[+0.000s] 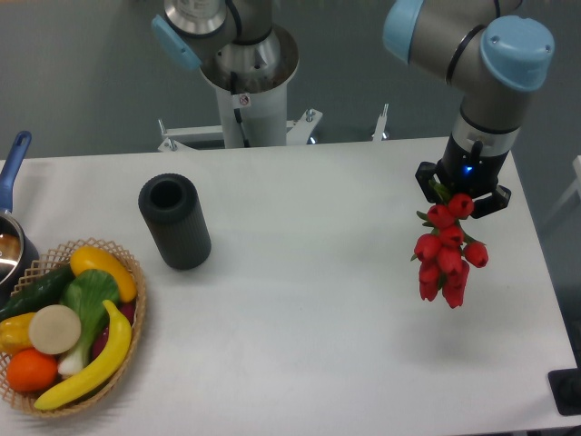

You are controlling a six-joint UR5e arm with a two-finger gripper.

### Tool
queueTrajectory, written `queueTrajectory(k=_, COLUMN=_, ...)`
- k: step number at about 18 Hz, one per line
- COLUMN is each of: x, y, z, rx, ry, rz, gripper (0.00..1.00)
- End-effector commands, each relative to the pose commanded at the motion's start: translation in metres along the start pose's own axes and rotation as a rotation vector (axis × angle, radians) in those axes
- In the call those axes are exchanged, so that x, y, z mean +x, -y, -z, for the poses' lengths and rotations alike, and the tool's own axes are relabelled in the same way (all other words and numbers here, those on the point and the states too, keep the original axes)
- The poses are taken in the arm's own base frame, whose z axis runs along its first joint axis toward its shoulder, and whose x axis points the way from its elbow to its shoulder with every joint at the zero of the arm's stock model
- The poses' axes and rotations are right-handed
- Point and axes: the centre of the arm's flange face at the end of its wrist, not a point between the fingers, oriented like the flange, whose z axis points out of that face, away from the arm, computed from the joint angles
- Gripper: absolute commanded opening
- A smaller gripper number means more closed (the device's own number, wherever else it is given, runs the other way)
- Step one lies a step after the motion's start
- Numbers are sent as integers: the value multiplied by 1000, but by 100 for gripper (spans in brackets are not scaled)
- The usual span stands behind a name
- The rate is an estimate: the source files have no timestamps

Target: Place the flowers on the table

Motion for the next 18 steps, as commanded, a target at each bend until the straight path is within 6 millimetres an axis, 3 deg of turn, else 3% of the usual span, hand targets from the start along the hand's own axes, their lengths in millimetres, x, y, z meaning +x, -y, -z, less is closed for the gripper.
queueTrajectory(k=7, x=2, y=6, z=-11, rx=-18, ry=-19, rz=-10, gripper=6)
queueTrajectory(k=12, x=8, y=20, z=-39, rx=-68, ry=-54, rz=-30, gripper=6)
queueTrajectory(k=15, x=20, y=41, z=-71, rx=-125, ry=-78, rz=-66, gripper=6)
queueTrajectory(k=18, x=32, y=61, z=-90, rx=-147, ry=-92, rz=-57, gripper=8)
